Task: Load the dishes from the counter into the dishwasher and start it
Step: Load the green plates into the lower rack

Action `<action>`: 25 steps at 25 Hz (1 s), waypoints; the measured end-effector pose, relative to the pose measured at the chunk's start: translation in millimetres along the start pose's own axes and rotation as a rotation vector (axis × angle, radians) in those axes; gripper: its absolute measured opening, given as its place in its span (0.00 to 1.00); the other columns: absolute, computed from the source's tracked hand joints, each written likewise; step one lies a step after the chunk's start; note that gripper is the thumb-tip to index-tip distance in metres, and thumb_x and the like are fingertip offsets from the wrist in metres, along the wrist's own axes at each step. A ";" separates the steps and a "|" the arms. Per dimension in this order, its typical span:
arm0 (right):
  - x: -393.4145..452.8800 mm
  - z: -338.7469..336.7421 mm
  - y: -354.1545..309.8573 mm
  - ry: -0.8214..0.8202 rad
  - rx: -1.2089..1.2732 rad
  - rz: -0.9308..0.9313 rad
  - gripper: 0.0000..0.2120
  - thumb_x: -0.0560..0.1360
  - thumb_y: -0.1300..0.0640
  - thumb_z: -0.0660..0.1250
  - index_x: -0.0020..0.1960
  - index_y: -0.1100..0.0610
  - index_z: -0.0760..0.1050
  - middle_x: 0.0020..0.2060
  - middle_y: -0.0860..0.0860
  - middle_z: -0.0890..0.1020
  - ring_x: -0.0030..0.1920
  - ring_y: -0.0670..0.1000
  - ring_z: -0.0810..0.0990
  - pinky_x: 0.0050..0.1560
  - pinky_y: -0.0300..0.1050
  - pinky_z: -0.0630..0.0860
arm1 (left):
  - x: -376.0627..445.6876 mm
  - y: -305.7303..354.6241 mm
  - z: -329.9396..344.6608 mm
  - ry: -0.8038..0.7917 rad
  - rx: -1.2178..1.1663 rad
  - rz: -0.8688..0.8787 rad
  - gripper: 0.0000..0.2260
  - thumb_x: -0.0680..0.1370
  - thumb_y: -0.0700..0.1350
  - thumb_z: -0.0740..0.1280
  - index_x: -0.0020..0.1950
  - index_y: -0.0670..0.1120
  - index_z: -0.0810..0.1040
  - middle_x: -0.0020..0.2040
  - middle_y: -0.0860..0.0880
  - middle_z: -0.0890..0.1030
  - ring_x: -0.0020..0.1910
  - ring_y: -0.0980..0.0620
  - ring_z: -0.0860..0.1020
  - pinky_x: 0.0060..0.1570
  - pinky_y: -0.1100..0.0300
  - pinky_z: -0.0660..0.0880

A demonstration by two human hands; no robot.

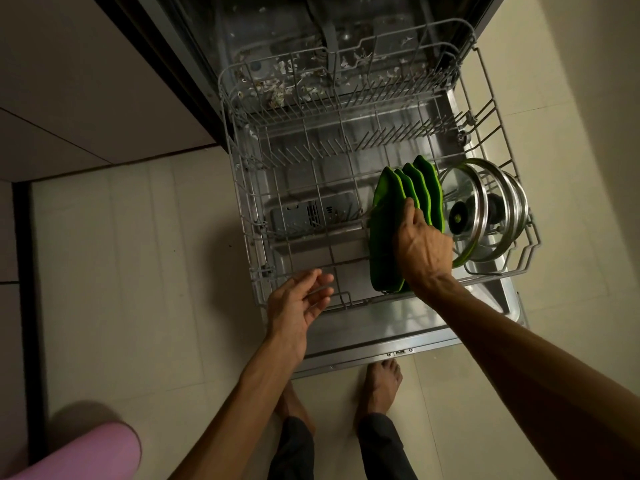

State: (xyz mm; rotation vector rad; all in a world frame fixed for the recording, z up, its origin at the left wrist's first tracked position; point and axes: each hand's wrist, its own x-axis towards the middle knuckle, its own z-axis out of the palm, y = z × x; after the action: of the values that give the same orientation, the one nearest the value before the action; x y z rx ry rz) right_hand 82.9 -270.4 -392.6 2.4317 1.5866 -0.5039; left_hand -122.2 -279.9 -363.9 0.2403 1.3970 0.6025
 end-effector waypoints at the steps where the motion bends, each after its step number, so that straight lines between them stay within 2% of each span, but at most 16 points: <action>1: -0.9 1.5 0.4 0.005 0.013 0.006 0.26 0.83 0.58 0.55 0.76 0.64 0.50 0.62 0.60 0.71 0.40 0.53 0.75 0.36 0.47 0.71 | -0.6 0.6 2.0 0.000 0.001 0.001 0.04 0.77 0.40 0.68 0.50 0.42 0.81 0.46 0.43 0.85 0.40 0.52 0.83 0.38 0.63 0.80; 4: -1.0 1.0 2.1 0.014 0.044 -0.003 0.25 0.83 0.58 0.57 0.75 0.64 0.53 0.63 0.61 0.66 0.51 0.59 0.78 0.42 0.49 0.76 | -2.6 0.9 7.0 -0.002 -0.022 0.000 0.04 0.77 0.40 0.68 0.49 0.42 0.81 0.43 0.45 0.86 0.38 0.53 0.83 0.38 0.63 0.80; 9: -7.6 -5.1 5.3 -0.013 0.118 -0.009 0.29 0.82 0.50 0.58 0.76 0.62 0.53 0.64 0.60 0.65 0.57 0.58 0.74 0.48 0.51 0.79 | -6.0 -1.1 11.9 -0.015 0.005 0.018 0.04 0.77 0.39 0.68 0.49 0.41 0.80 0.42 0.46 0.86 0.37 0.53 0.82 0.37 0.64 0.80; 11: -16.1 -6.4 9.8 0.027 0.136 -0.046 0.26 0.81 0.49 0.59 0.73 0.61 0.59 0.62 0.59 0.68 0.56 0.58 0.73 0.48 0.52 0.80 | -3.9 -6.0 12.9 0.027 0.234 0.100 0.03 0.78 0.39 0.67 0.47 0.43 0.81 0.40 0.48 0.86 0.38 0.52 0.82 0.39 0.62 0.79; 13: -22.5 -6.8 15.3 0.048 0.118 -0.095 0.22 0.81 0.49 0.59 0.70 0.61 0.64 0.58 0.59 0.70 0.55 0.57 0.73 0.52 0.53 0.78 | -2.2 -11.3 14.1 0.028 0.617 0.255 0.05 0.79 0.40 0.67 0.44 0.47 0.81 0.40 0.51 0.85 0.40 0.54 0.81 0.43 0.60 0.79; 15: -24.1 -11.1 18.7 0.026 0.111 -0.138 0.21 0.81 0.48 0.58 0.68 0.60 0.66 0.57 0.58 0.72 0.55 0.57 0.72 0.56 0.52 0.73 | -3.5 -11.5 15.5 0.008 0.858 0.372 0.06 0.79 0.43 0.66 0.44 0.51 0.79 0.42 0.54 0.83 0.42 0.58 0.80 0.44 0.64 0.77; 18: -23.4 -23.0 16.5 -0.030 0.117 -0.178 0.21 0.81 0.46 0.56 0.67 0.59 0.67 0.58 0.57 0.73 0.58 0.56 0.72 0.60 0.53 0.69 | -4.4 -3.2 17.6 0.015 0.992 0.513 0.04 0.80 0.47 0.66 0.50 0.49 0.80 0.48 0.53 0.82 0.49 0.57 0.79 0.46 0.64 0.76; 22: -26.1 -43.4 0.6 -0.071 0.145 -0.221 0.22 0.81 0.44 0.55 0.68 0.57 0.69 0.61 0.55 0.76 0.62 0.55 0.73 0.64 0.51 0.67 | -12.9 16.0 20.9 0.031 1.141 0.661 0.15 0.80 0.49 0.64 0.65 0.45 0.76 0.61 0.47 0.79 0.59 0.50 0.77 0.52 0.63 0.72; 25: -30.0 -64.1 -15.7 -0.087 0.187 -0.283 0.21 0.82 0.43 0.54 0.66 0.56 0.70 0.60 0.55 0.77 0.62 0.55 0.74 0.65 0.52 0.66 | -23.9 30.2 19.0 0.054 1.218 0.745 0.18 0.80 0.49 0.64 0.68 0.44 0.73 0.65 0.46 0.77 0.64 0.48 0.75 0.56 0.64 0.68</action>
State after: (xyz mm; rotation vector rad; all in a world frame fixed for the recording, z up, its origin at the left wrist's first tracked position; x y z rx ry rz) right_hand 68.7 -267.5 -321.6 2.2817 1.9351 -0.8281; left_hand -112.9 -263.9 -325.1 1.7730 1.5626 0.2588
